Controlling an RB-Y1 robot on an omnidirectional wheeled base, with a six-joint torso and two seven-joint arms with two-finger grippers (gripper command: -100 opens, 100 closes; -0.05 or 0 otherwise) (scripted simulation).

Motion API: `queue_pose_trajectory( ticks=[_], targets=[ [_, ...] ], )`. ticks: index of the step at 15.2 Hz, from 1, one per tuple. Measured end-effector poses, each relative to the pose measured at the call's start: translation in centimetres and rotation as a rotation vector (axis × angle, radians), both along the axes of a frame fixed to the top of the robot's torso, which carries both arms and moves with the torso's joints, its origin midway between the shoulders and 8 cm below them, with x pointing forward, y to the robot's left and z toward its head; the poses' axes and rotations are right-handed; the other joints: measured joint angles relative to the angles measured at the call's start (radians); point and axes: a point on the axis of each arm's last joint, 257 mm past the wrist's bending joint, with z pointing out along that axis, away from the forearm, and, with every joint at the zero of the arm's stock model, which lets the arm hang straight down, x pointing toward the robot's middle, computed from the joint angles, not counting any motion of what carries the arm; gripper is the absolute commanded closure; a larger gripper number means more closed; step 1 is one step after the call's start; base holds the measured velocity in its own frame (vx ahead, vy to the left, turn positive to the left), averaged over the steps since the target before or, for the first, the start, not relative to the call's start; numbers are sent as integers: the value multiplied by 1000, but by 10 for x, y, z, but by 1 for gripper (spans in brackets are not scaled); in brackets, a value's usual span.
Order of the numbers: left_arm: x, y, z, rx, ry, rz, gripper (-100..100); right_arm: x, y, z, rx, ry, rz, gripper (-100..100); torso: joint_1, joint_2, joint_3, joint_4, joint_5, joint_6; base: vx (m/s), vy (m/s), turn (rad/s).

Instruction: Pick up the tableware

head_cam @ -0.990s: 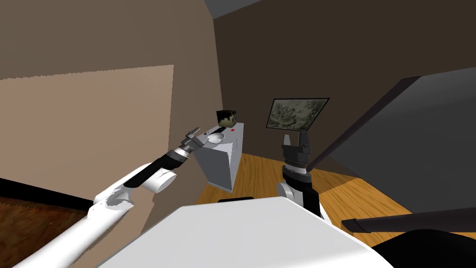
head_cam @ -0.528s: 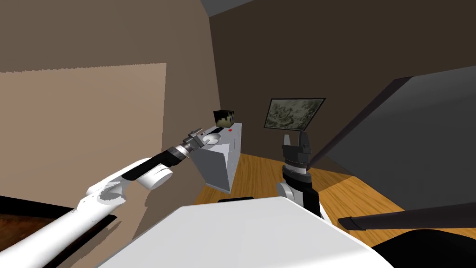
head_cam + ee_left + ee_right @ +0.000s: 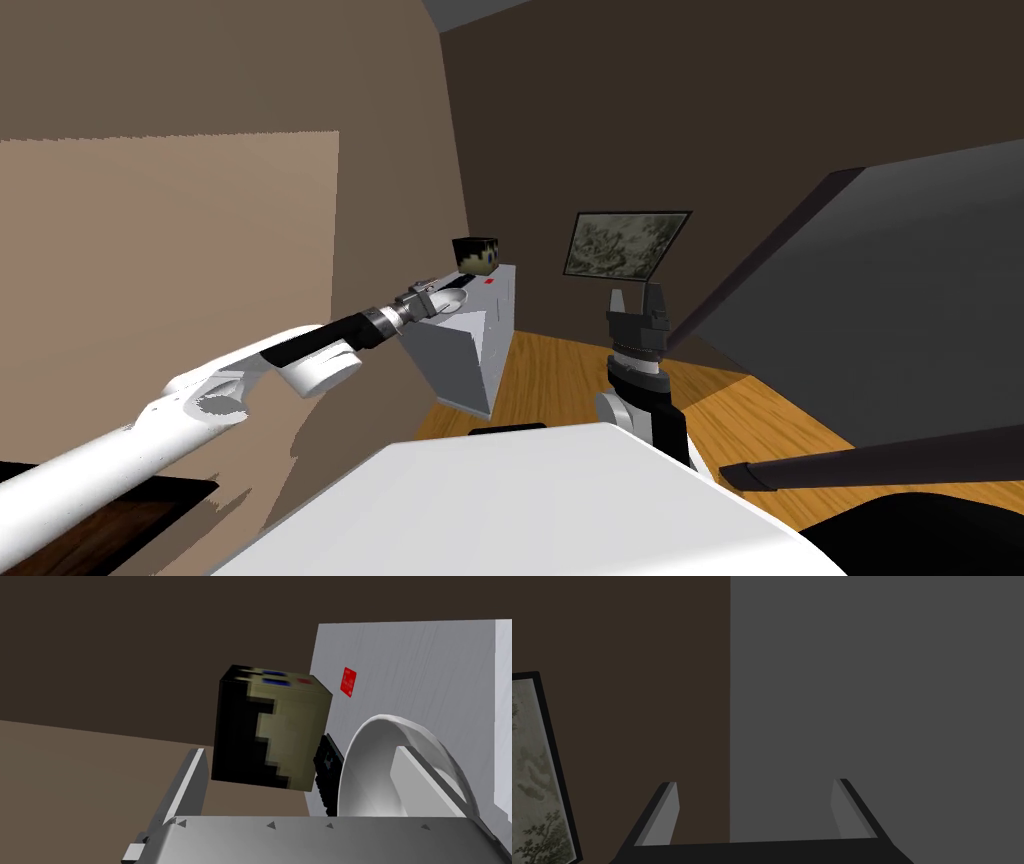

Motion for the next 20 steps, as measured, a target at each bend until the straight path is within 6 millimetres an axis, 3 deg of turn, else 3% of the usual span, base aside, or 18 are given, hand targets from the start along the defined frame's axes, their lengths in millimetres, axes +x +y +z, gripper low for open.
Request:
queue_pose_trajectory(
  ticks=[11, 20],
  targets=[
    [10, 29, -32, 61, 251, 83, -100, 0, 0, 0, 0, 0, 0, 0, 1, 0, 0, 0, 0, 0, 26, -60, -24],
    [4, 71, -61, 95, 480, 224, -100, 0, 0, 0, 0, 0, 0, 0, 0, 0, 0, 0, 0, 0, 35, -66, -14]
  ],
)
